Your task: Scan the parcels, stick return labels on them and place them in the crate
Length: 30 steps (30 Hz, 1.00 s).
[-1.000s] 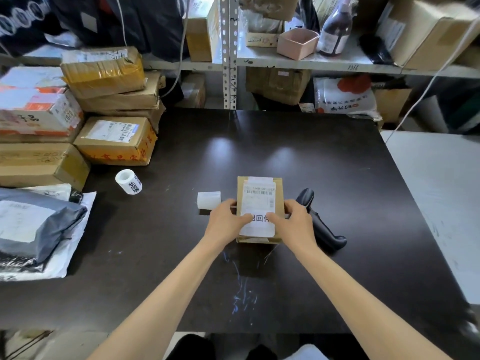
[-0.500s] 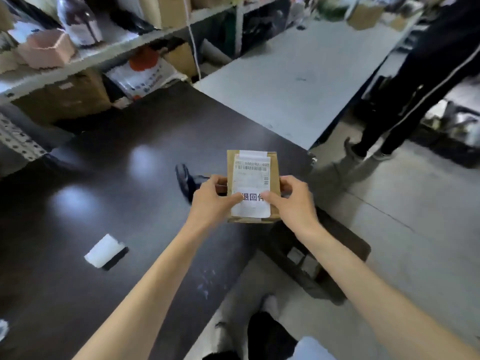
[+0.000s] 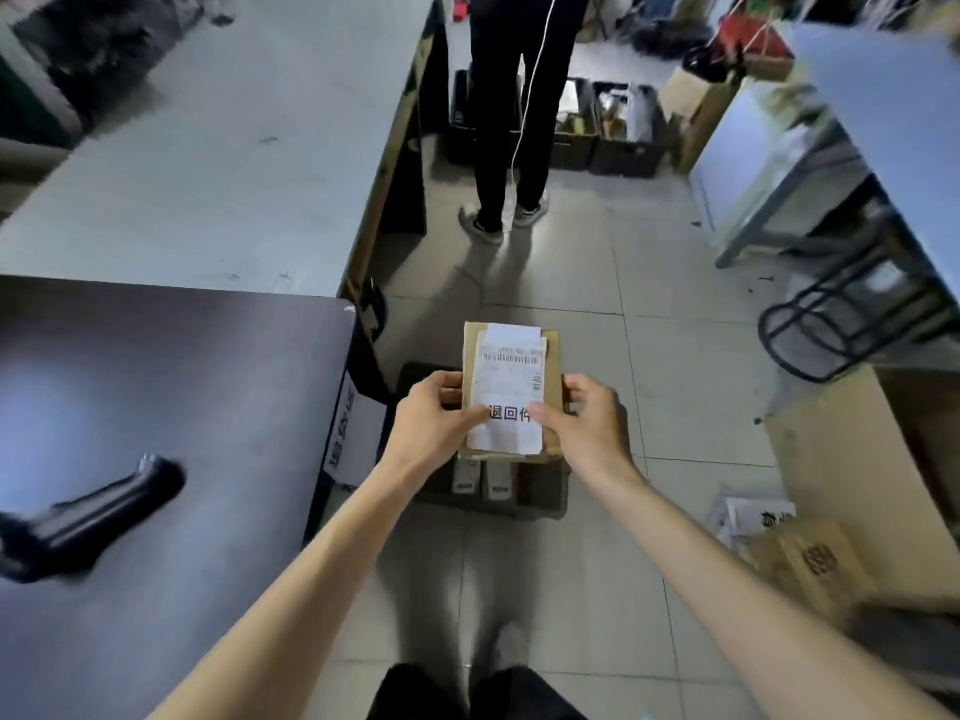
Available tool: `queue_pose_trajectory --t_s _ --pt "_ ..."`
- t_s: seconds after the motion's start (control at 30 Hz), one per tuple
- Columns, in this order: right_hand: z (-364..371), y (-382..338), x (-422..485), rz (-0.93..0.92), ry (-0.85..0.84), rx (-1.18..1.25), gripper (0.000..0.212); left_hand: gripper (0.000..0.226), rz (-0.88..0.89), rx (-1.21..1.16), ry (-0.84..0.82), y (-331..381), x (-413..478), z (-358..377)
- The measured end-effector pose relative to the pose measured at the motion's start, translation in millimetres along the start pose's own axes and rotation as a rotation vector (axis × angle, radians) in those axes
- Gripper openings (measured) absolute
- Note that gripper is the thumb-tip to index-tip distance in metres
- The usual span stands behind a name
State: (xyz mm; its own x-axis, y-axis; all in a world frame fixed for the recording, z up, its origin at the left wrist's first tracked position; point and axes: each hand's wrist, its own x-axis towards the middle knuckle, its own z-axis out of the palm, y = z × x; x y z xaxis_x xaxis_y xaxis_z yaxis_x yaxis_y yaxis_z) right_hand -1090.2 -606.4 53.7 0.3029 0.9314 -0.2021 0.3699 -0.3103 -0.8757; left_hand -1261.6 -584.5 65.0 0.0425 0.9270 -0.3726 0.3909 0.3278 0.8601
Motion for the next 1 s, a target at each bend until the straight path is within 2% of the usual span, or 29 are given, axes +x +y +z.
queue_pose_trajectory --t_s 0.2,0.37,0.53,0.63,0.77,0.9,1.0 --pt "11.4 17.6 78.3 0.032 -0.029 -0.074 0.016 0.045 -0.049 -0.047 -0.007 -6.0 75.2 21.2" --pt "38.0 30.3 151.9 0.075 0.013 -0.083 0.019 0.04 -0.08 -0.096 -0.057 -19.9 165.7 28.9" --pt "78.7 67.3 217.0 0.142 0.025 -0.119 0.021 0.043 -0.107 -0.077 -0.078 -55.5 249.7 44.4" --pt "112.8 113.7 246.7 0.192 0.009 -0.117 0.024 0.042 -0.14 0.024 -0.028 -100.9 285.2 64.3" --pt "168.5 197.2 274.7 0.352 -0.067 -0.212 0.035 0.042 -0.243 0.15 -0.031 -181.2 324.8 93.8" --pt "212.5 287.3 295.8 0.434 -0.103 -0.224 0.018 0.04 -0.289 0.266 -0.107 -260.7 362.3 126.9" --pt "242.8 352.7 316.8 0.485 -0.15 -0.222 0.019 0.039 -0.337 0.326 -0.126 -317.5 394.8 149.1"
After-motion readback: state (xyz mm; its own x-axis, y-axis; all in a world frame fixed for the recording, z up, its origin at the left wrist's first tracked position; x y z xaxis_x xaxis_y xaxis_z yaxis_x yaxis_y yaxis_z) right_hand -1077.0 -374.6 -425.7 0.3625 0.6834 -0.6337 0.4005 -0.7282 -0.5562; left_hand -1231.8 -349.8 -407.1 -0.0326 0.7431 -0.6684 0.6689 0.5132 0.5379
